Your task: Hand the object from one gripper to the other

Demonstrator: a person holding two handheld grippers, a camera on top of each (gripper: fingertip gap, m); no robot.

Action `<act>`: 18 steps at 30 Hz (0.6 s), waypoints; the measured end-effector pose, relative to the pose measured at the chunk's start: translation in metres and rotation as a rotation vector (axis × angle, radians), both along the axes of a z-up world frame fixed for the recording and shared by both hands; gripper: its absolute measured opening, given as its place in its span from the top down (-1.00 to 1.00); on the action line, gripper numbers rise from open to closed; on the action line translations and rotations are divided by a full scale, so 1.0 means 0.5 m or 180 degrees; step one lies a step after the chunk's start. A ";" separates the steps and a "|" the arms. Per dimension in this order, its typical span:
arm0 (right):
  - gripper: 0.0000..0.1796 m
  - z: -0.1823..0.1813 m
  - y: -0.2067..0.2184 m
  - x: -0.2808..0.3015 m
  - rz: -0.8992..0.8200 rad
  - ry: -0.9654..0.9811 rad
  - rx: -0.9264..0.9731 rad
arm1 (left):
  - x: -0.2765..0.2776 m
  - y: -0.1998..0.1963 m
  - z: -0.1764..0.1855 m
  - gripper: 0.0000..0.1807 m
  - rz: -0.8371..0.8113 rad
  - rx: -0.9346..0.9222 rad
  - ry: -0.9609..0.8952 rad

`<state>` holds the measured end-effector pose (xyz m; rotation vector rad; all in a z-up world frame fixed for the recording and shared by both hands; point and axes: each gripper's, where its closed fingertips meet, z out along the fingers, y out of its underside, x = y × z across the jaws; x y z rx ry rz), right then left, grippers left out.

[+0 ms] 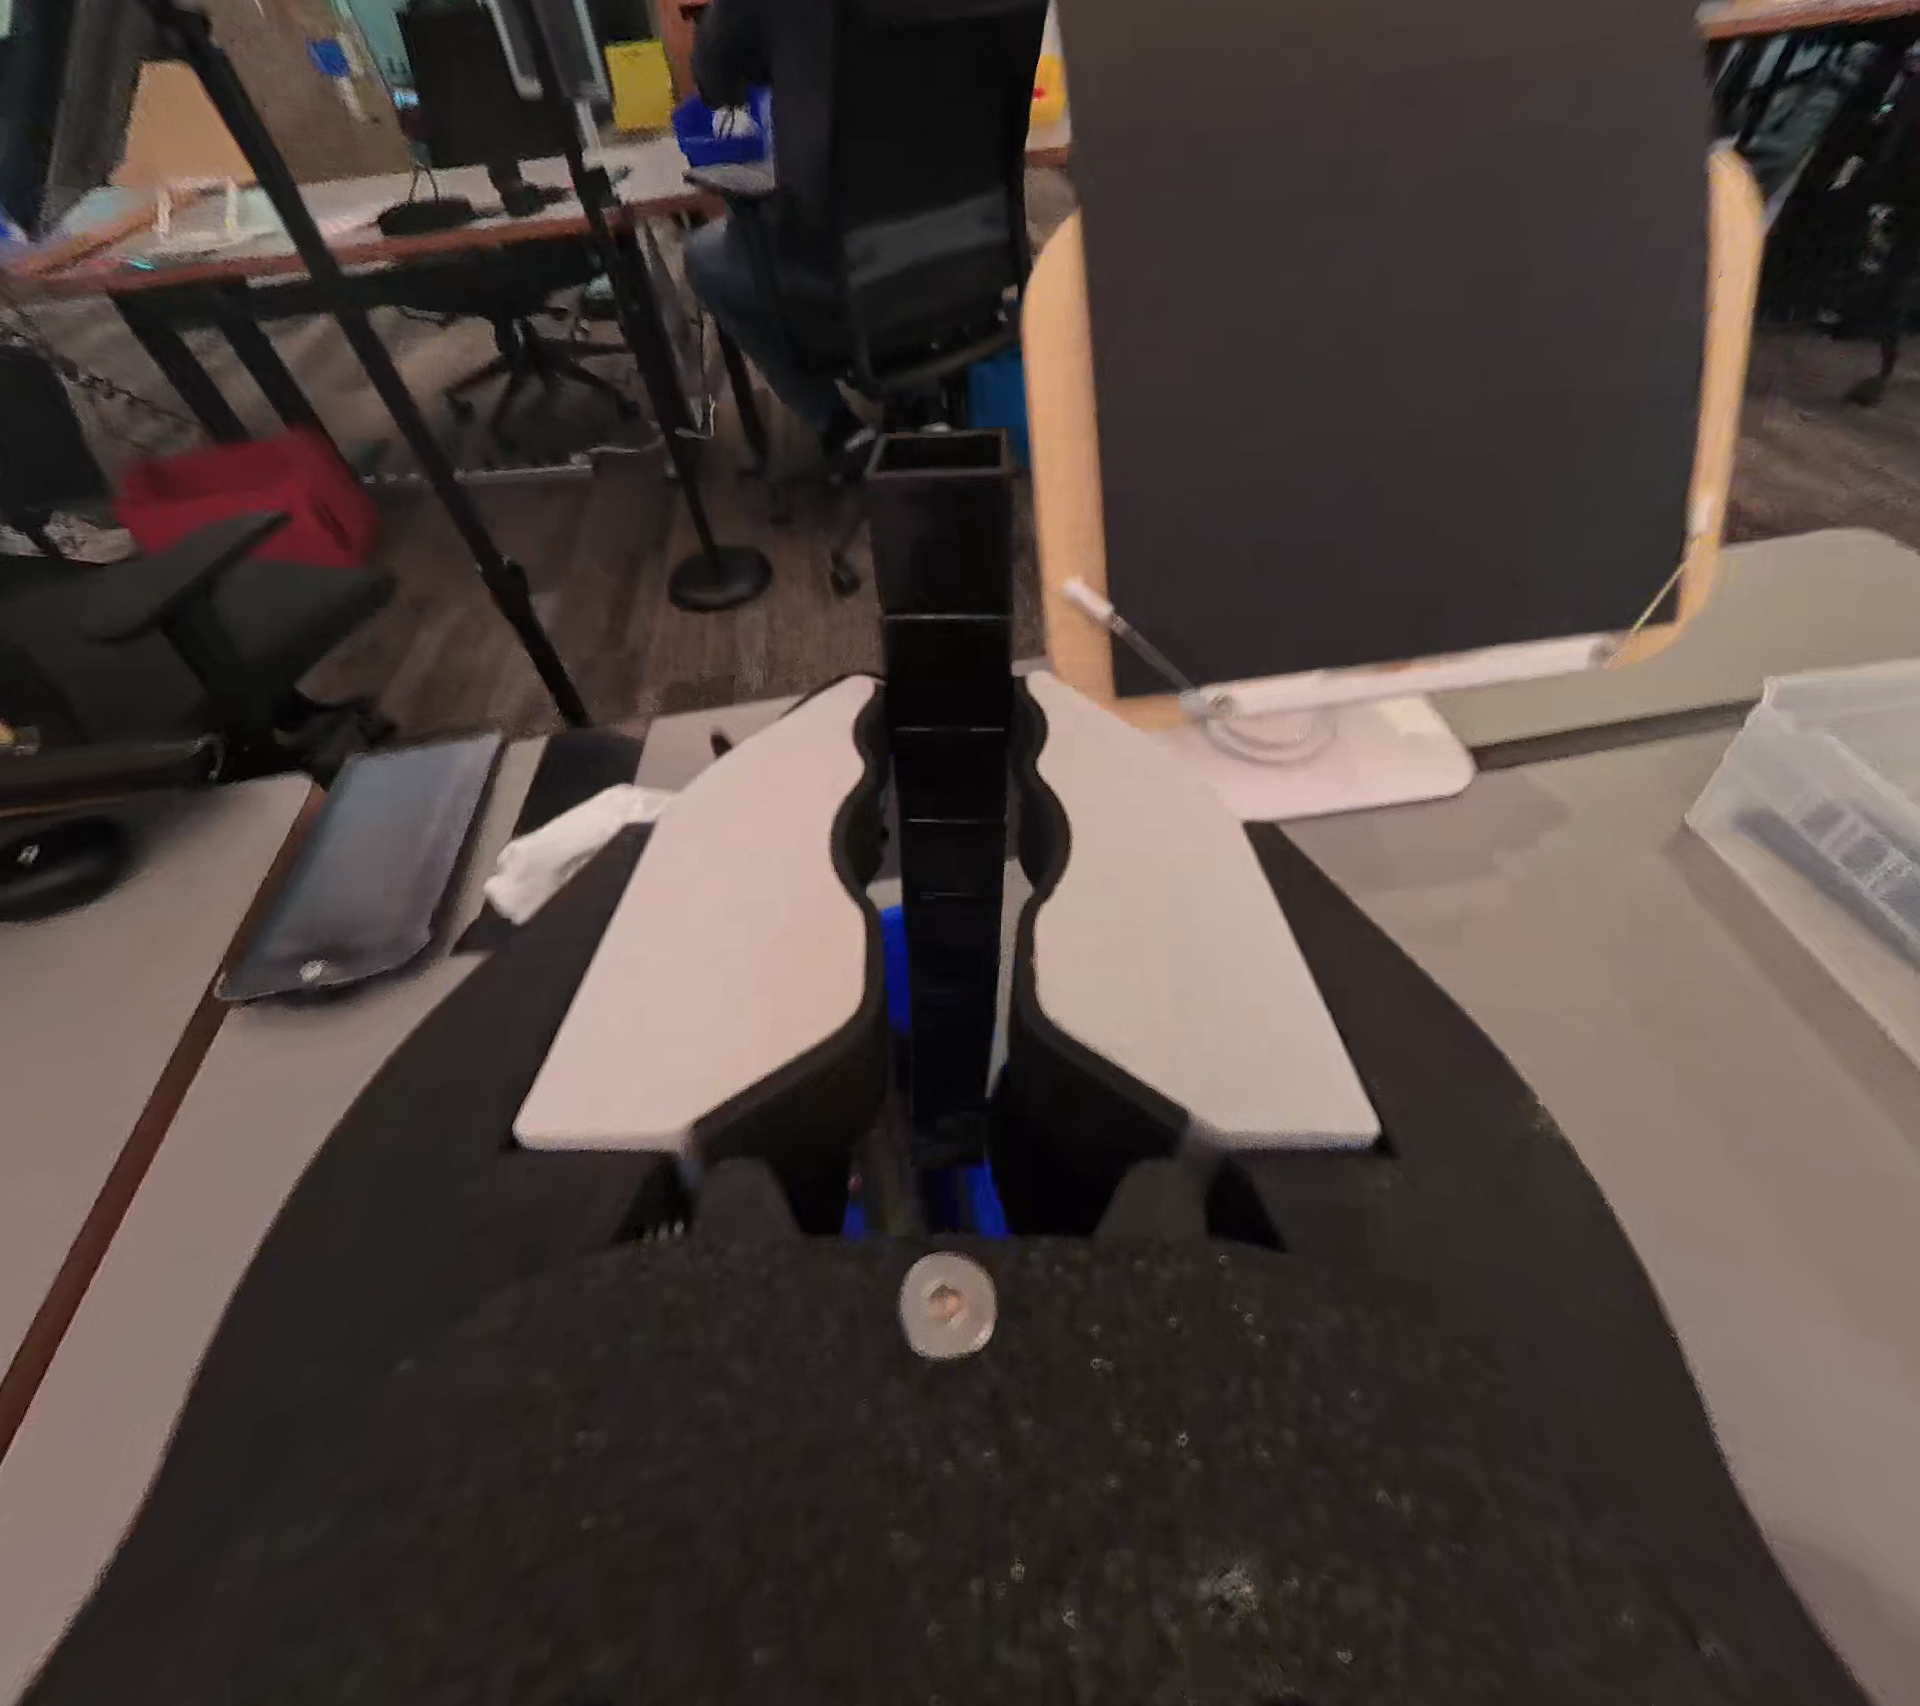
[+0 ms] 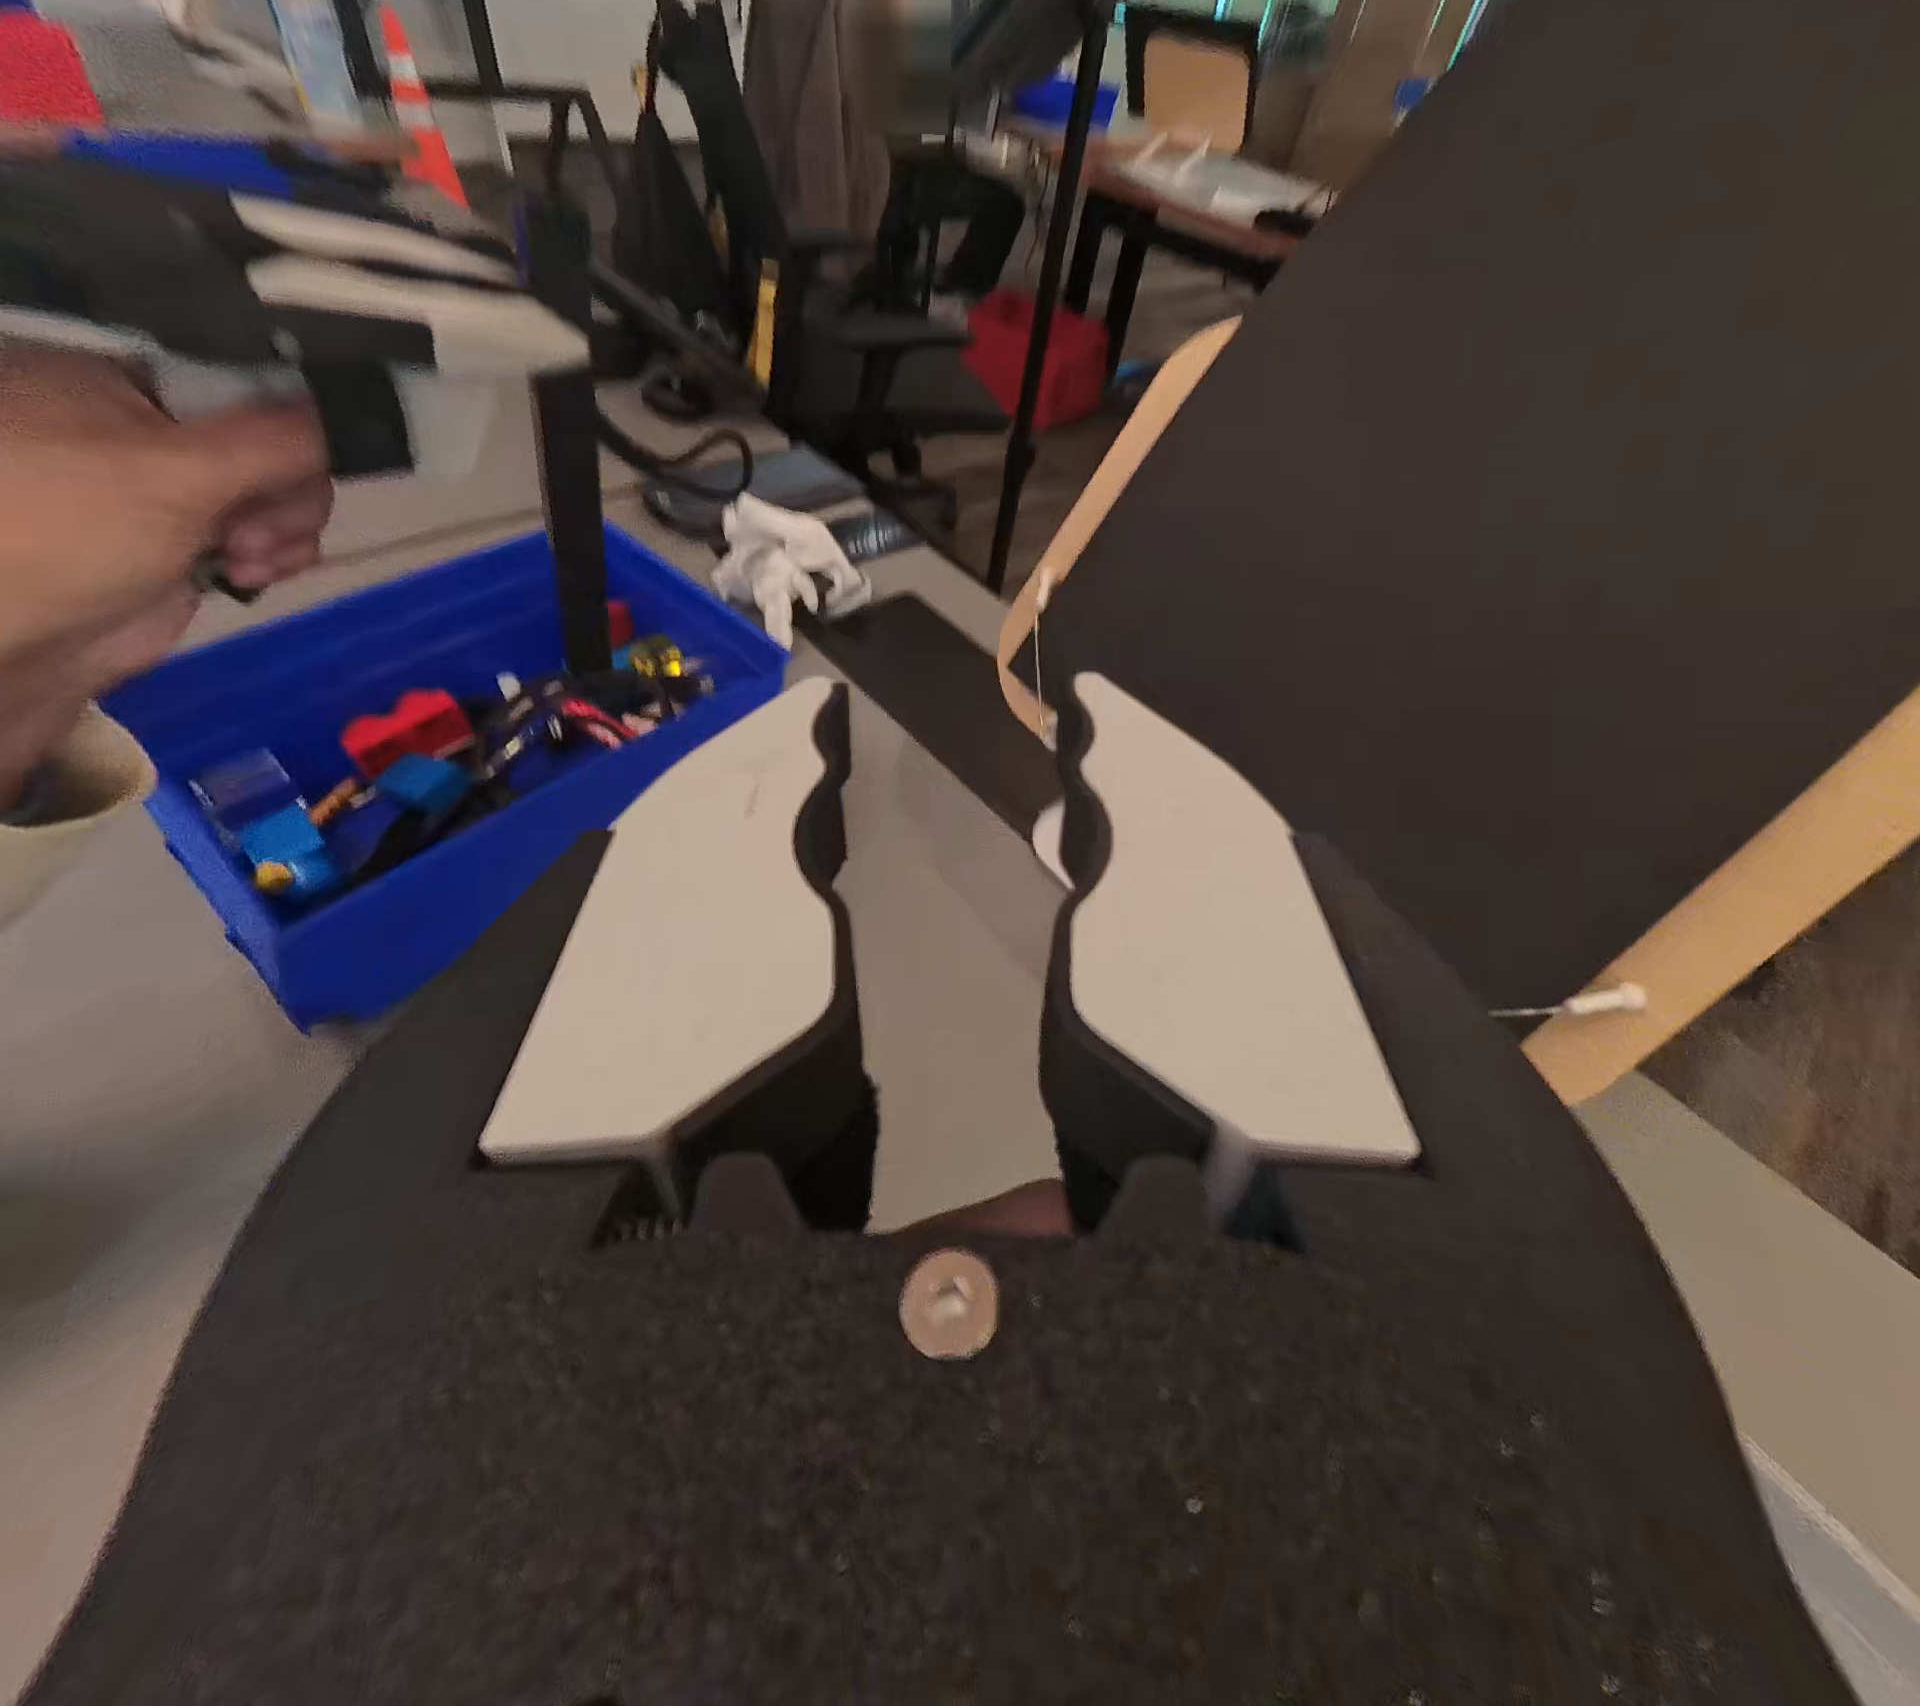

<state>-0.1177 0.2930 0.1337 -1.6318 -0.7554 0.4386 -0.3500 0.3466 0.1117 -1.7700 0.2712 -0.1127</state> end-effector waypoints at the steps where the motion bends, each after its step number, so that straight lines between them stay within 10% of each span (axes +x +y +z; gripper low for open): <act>1: 0.55 -0.017 0.011 -0.005 -0.0032 -0.0117 -0.0042 | 0.031 0.001 0.019 0.77 -0.0036 0.0073 -0.0022; 18: 0.57 -0.034 0.075 -0.076 0.0265 0.0292 0.0094 | 0.401 0.008 0.115 0.77 -0.1168 0.0478 -0.0336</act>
